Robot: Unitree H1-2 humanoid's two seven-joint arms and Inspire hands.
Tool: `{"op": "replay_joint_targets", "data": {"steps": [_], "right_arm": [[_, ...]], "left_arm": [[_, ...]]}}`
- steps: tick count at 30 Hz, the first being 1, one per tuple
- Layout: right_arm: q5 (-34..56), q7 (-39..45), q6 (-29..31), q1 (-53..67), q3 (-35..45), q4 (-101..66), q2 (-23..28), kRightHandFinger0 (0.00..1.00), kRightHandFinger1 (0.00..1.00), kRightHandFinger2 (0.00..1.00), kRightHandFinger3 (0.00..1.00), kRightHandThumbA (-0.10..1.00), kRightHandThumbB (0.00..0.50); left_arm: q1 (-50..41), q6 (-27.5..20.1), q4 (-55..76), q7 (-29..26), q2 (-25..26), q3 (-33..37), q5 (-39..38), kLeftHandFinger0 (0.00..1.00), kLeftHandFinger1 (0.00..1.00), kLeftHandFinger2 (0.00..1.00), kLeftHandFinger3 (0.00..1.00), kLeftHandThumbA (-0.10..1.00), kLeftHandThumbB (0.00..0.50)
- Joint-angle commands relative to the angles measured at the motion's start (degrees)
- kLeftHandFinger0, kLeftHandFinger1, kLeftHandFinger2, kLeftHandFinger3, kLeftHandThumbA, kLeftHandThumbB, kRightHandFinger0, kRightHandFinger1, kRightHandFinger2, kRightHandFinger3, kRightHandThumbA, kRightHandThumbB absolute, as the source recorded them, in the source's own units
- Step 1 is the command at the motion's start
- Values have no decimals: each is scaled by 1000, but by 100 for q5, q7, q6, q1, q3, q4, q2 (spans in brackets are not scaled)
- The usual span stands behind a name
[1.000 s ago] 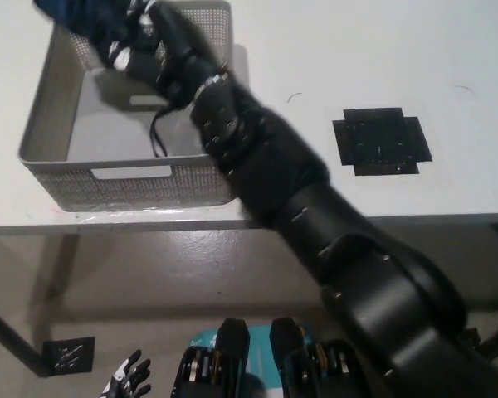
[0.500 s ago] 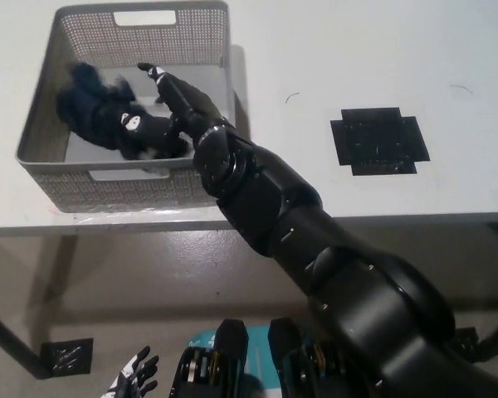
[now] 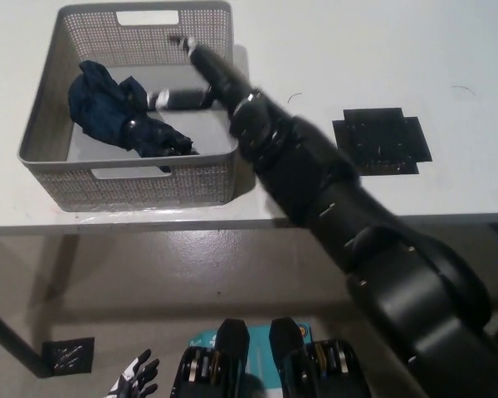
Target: Use the right hand to pick up a umbrella on the right side and place it into a container on the lft side
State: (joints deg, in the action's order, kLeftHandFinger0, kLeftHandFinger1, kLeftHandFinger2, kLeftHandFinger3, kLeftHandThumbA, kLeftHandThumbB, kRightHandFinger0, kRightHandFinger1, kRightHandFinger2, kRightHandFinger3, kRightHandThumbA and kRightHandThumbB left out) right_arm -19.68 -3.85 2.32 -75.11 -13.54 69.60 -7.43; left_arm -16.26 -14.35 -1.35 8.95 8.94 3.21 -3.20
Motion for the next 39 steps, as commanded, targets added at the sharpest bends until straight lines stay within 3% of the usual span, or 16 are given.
{"op": "replay_joint_targets", "data": {"steps": [1,3,6,11,14,17,18,21,24,29,31,36,37,38,39], "right_arm": [[580,491,354,177,402,-1965,532,1000,1000,1000,1000,1000,408],[694,711,26,931,512,-3848,885,1000,1000,1000,1000,1000,409],[1087,912,-157,1745,720,-5359,1095,1000,1000,1000,1000,1000,417],[1261,965,-302,3058,964,-7301,1544,1000,1000,1000,1000,1000,355],[1717,1025,-177,3843,1120,-8075,1719,1000,1000,1000,1000,1000,369],[1922,992,32,4530,1139,-8536,1830,1000,1000,1000,1000,1000,347],[2101,977,134,4780,1168,-8654,1842,1000,1000,1000,1000,1000,319],[2688,919,238,5474,1293,-9050,1858,1000,1000,1000,1000,1000,368],[2820,851,544,5902,1256,-9145,1833,1000,1000,1000,1000,1000,344],[3665,1092,616,7104,943,-9420,1749,1000,1000,1000,1000,1000,366],[3894,1165,684,7385,872,-9320,1628,1000,1000,1000,1000,1000,399],[3982,1292,1117,8170,816,-8743,1386,1000,1000,1000,1000,1000,363],[4071,1278,896,8302,869,-8681,1306,1000,1000,1000,1000,1000,416],[3950,1344,1175,8435,844,-8400,1312,1000,1000,1000,1000,1000,370],[3916,1374,1217,8533,843,-8287,1306,1000,1000,1000,1000,1000,374]], "left_arm": [[49,-138,104,31,6,33,83,1000,1000,1000,1000,1000,184],[46,-151,79,74,39,15,15,1000,1000,1000,1000,1000,170],[13,-225,-17,140,58,-53,-210,1000,1000,1000,1000,1000,178],[69,-132,-70,59,55,-112,-156,1000,1000,1000,1000,1000,226],[131,-210,-220,3,54,-153,-101,1000,1000,1000,1000,1000,183],[161,-269,-352,3,80,-188,-104,1000,1000,1000,1000,1000,175],[145,-253,-353,7,76,-194,-124,1000,1000,1000,1000,1000,185],[189,-289,-437,-3,82,-211,-96,1000,1000,1000,1000,1000,192],[278,-303,-498,-31,108,-240,-47,1000,1000,1000,1000,1000,189],[322,-216,-500,-7,86,-242,-82,1000,1000,1000,1000,1000,180],[366,-219,-521,-6,100,-264,-97,1000,1000,1000,1000,1000,174],[289,-248,-572,65,7,-252,-273,1000,1000,1000,1000,1000,195],[288,-268,-585,57,-6,-254,-275,1000,1000,1000,1000,1000,203],[264,-289,-571,46,-15,-256,-271,1000,1000,1000,1000,1000,195],[235,-305,-572,46,-22,-261,-288,1000,1000,1000,1000,1000,196]]}}
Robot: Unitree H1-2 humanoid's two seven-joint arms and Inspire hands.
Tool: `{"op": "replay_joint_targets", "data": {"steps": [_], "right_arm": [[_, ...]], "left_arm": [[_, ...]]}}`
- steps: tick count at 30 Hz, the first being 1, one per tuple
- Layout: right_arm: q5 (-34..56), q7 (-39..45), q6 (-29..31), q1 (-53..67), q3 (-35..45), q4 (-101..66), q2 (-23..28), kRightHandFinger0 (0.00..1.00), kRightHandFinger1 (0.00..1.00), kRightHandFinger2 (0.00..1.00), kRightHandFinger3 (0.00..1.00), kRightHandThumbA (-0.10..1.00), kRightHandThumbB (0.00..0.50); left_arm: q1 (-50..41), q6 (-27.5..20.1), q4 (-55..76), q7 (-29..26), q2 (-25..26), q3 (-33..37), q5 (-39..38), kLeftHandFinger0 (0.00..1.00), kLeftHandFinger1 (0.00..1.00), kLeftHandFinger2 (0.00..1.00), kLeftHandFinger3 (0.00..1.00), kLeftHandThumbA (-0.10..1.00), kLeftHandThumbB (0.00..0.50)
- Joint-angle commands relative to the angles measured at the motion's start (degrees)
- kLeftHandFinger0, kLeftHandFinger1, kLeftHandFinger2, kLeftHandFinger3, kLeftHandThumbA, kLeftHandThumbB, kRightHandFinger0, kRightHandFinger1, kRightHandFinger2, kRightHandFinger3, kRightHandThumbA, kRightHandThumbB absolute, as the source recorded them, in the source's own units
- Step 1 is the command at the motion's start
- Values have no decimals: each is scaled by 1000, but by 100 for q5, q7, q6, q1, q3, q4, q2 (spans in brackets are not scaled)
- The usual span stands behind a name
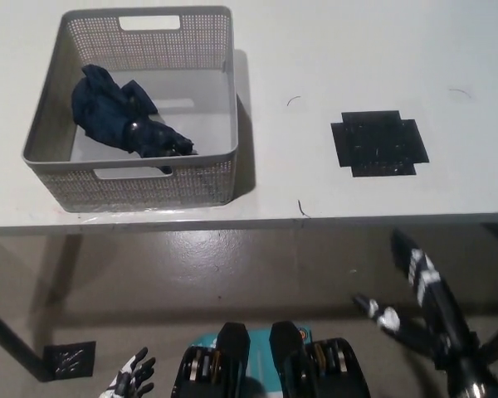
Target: Use the right hand to pick up a umbrella on the right side and place it into a container on the lft side
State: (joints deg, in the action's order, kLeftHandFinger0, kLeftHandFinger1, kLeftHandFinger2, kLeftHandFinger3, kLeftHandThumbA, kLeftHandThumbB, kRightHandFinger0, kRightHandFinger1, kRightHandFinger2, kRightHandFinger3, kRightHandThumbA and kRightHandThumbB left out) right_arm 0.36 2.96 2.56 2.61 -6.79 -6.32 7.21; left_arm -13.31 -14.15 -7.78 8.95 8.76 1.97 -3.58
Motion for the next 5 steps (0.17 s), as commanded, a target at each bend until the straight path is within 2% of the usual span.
{"op": "replay_joint_targets", "data": {"steps": [1,3,5], "right_arm": [[1793,681,1217,831,180,-522,-170,1000,1000,1000,1000,1000,374],[1634,706,1411,949,191,-124,-188,1000,1000,1000,1000,1000,341],[1618,765,1509,980,203,156,-213,1000,1000,1000,1000,1000,335]], "left_arm": [[-50,-304,83,41,-5,-151,-269,1000,1000,1000,1000,1000,201],[-44,-323,79,22,-17,-177,-290,1000,1000,1000,1000,1000,203],[-12,-336,74,11,-10,-198,-295,1000,1000,1000,1000,1000,210]]}}
